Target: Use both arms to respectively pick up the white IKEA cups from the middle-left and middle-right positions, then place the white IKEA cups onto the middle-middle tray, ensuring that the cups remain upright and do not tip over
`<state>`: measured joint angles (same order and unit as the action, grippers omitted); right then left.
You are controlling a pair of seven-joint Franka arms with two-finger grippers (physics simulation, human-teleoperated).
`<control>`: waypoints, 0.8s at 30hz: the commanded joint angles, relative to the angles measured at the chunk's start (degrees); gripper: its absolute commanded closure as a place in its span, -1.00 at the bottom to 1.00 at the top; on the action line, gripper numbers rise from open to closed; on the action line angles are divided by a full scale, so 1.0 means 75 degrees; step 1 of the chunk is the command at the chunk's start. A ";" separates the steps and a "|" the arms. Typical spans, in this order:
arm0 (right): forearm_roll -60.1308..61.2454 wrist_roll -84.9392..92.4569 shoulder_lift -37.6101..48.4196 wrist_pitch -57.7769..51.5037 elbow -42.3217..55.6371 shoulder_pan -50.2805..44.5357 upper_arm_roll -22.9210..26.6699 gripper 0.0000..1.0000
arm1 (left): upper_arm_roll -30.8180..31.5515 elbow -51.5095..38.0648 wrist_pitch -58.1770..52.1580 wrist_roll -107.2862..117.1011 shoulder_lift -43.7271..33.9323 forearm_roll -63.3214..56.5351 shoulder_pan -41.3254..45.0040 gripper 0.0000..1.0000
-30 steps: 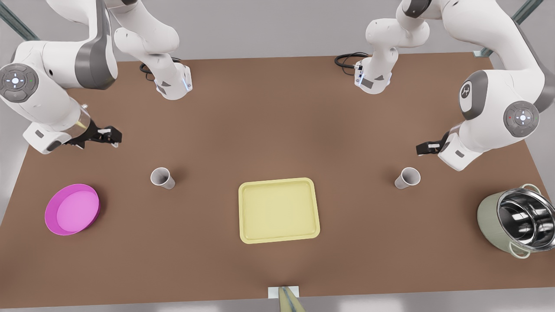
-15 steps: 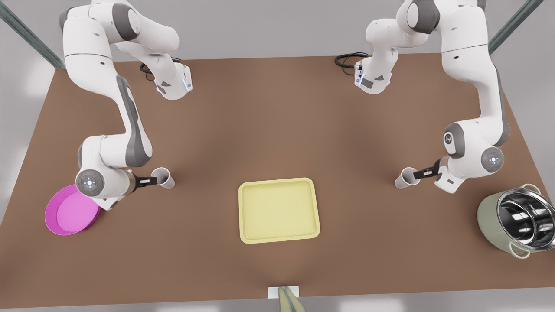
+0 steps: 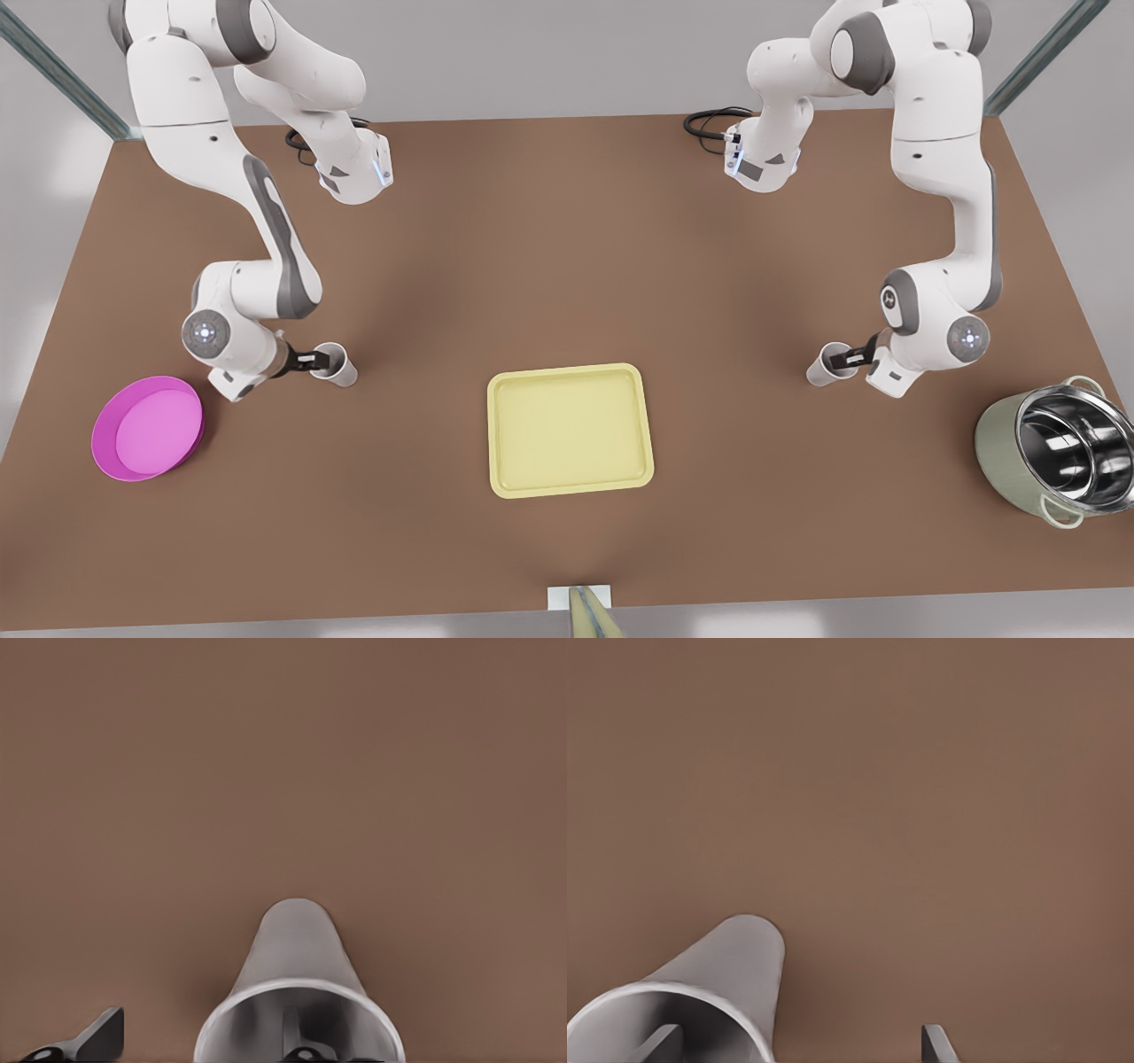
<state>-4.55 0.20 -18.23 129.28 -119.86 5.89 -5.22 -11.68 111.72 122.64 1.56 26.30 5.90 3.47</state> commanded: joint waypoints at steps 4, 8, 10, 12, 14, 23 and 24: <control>0.0021 0.0044 0.0087 0.0598 -0.0202 -0.0001 -0.0008 -1.00 | 0.0011 -0.0001 0.0055 0.0377 -0.0002 0.0373 0.0030 0.19; 0.0021 0.0044 0.0040 0.0586 -0.0354 -0.0001 -0.0008 -1.00 | 0.0046 -0.0013 0.0066 0.0659 -0.0002 0.0643 0.0076 0.57; 0.0021 0.0044 -0.0100 0.0598 -0.0342 -0.0001 -0.0008 -1.00 | 0.0034 -0.0072 0.0066 0.0647 -0.0073 0.0655 0.0100 0.57; 0.0021 0.0044 -0.0194 0.0610 -0.0342 -0.0001 -0.0008 -1.00 | 0.0046 -0.0165 0.0055 0.1010 -0.0541 0.0643 0.0498 0.57; 0.0021 0.0044 -0.0276 0.0680 -0.0331 -0.0001 -0.0008 -1.00 | 0.0303 -0.1207 -0.0706 0.1232 -0.0261 0.0643 0.0592 0.57; 0.0010 0.0044 -0.0393 0.0645 -0.0272 -0.0048 -0.0066 0.50 | 0.2519 -0.2895 -0.0754 0.5216 0.0829 0.0678 0.1600 0.57; 0.0010 0.0044 -0.0393 0.0610 -0.0225 -0.0071 -0.0066 0.57 | 0.2530 -0.3188 -0.0766 0.5650 0.1029 0.0667 0.1799 0.57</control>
<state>-3.74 1.30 -21.21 134.03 -121.69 5.41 -5.67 7.14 88.92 117.70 15.96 33.28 11.77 16.03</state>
